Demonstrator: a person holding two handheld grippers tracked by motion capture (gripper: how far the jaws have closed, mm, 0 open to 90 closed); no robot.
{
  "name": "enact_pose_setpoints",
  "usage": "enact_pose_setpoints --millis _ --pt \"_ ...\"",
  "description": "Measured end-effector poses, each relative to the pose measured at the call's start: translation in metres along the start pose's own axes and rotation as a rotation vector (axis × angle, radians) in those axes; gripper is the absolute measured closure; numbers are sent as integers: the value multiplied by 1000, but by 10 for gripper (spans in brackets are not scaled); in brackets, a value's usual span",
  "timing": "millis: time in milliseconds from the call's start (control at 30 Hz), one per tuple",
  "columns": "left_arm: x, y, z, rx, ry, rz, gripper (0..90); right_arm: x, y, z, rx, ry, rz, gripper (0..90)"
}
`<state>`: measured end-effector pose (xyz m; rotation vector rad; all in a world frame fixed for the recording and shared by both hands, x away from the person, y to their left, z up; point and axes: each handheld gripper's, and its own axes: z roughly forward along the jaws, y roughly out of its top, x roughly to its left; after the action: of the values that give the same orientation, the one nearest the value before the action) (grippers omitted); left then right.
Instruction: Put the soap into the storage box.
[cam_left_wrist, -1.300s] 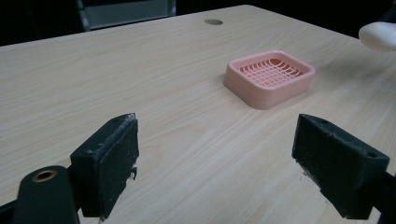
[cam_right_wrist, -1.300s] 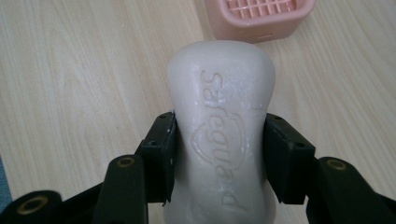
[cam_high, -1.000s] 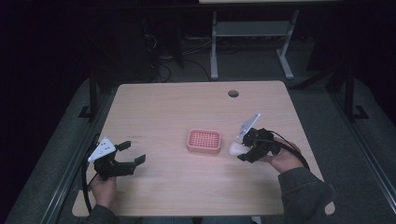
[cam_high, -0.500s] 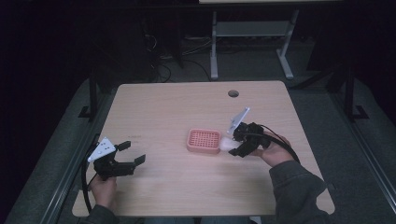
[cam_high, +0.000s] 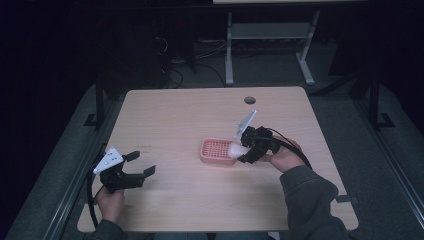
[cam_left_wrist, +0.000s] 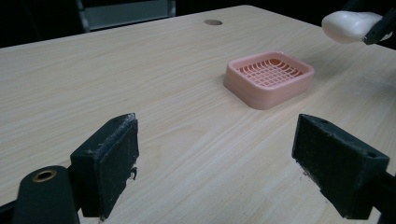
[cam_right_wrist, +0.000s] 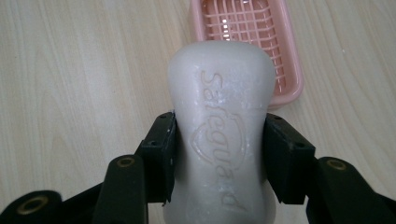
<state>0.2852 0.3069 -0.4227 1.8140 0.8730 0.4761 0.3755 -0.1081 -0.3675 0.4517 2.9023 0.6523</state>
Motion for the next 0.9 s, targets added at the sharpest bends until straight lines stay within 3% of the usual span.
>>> enact_pose_setpoints --millis 667,900 --pt "-1 0 1 2 -9 2 141 -12 27 16 2 23 -19 487" --pt "-1 0 1 0 -11 2 141 -14 39 23 28 31 -36 488"
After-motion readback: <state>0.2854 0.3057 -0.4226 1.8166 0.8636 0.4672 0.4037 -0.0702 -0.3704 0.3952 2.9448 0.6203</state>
